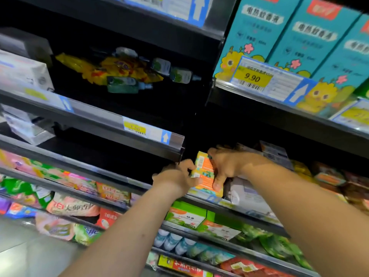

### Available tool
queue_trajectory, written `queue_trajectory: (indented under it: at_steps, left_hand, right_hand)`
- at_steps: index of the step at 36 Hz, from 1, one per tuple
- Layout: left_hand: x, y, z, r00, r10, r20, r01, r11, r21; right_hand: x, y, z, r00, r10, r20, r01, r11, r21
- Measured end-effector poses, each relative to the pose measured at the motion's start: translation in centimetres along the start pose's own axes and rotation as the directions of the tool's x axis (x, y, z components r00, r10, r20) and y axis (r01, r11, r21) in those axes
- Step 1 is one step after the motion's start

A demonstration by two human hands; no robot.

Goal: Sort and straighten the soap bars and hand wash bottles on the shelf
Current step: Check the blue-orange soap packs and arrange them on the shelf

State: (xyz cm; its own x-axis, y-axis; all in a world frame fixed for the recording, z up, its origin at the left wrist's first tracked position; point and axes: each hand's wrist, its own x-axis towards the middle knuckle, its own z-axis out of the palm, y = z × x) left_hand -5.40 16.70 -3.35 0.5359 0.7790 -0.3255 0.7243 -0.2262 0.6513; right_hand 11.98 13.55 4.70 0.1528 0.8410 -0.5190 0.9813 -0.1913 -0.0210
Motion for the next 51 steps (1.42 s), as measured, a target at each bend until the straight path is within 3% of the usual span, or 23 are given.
queue_trajectory:
  at_steps: [12, 20, 26, 28, 30, 32, 36, 41, 44, 48, 51]
  left_hand:
    - [0.2, -0.4, 0.0, 0.998, 0.060, 0.002, -0.060, 0.998, -0.012]
    - [0.0, -0.1, -0.2, 0.999, 0.041, 0.016, -0.041, 0.999, 0.015]
    - [-0.6, 0.7, -0.5, 1.000, -0.008, 0.019, 0.007, 1.000, 0.016]
    - [-0.6, 0.9, -0.5, 0.999, -0.023, 0.028, 0.023, 1.000, 0.011]
    - [-0.6, 1.0, -0.4, 0.999, -0.024, 0.048, 0.024, 1.000, -0.005]
    - [-0.4, 0.8, -0.1, 0.999, -0.017, 0.046, 0.018, 0.999, -0.030]
    - [0.0, 1.1, 0.2, 1.000, 0.009, -0.009, -0.009, 1.000, -0.008]
    - [-0.5, 3.2, 0.1, 0.996, 0.041, -0.082, -0.026, 0.984, 0.178]
    - [-1.1, 4.0, 0.2, 0.989, 0.100, -0.107, -0.065, 0.954, 0.293]
    - [-0.9, 4.1, 0.2, 0.965, 0.245, -0.088, -0.203, 0.919, 0.337]
    - [-0.9, 4.7, -0.2, 0.951, 0.309, 0.005, -0.289, 0.883, 0.370]
  right_hand:
    - [-0.9, -0.1, 0.3, 0.993, -0.053, -0.101, 0.051, 0.998, -0.026]
    - [-1.5, -0.4, 0.8, 0.990, -0.004, -0.143, 0.002, 1.000, -0.018]
    - [-3.7, 0.2, 1.1, 0.915, 0.038, -0.402, -0.012, 0.998, 0.067]
    - [-5.6, 0.3, 1.5, 0.842, 0.070, -0.536, 0.018, 0.987, 0.157]
    - [-7.8, 0.3, 1.9, 0.766, 0.159, -0.623, 0.119, 0.917, 0.381]
    - [-9.7, 0.4, 2.4, 0.724, 0.256, -0.641, 0.202, 0.809, 0.552]
    - [-12.9, 1.6, 3.9, 0.694, 0.399, -0.600, 0.200, 0.693, 0.692]
    - [-14.5, 4.1, 6.4, 0.676, 0.529, -0.513, 0.102, 0.623, 0.776]
    - [-14.9, 5.2, 7.1, 0.650, 0.595, -0.473, -0.081, 0.672, 0.736]
    - [-15.4, 5.5, 7.7, 0.601, 0.573, -0.557, -0.275, 0.803, 0.528]
    - [-15.8, 5.4, 7.9, 0.664, 0.562, -0.494, -0.296, 0.804, 0.517]
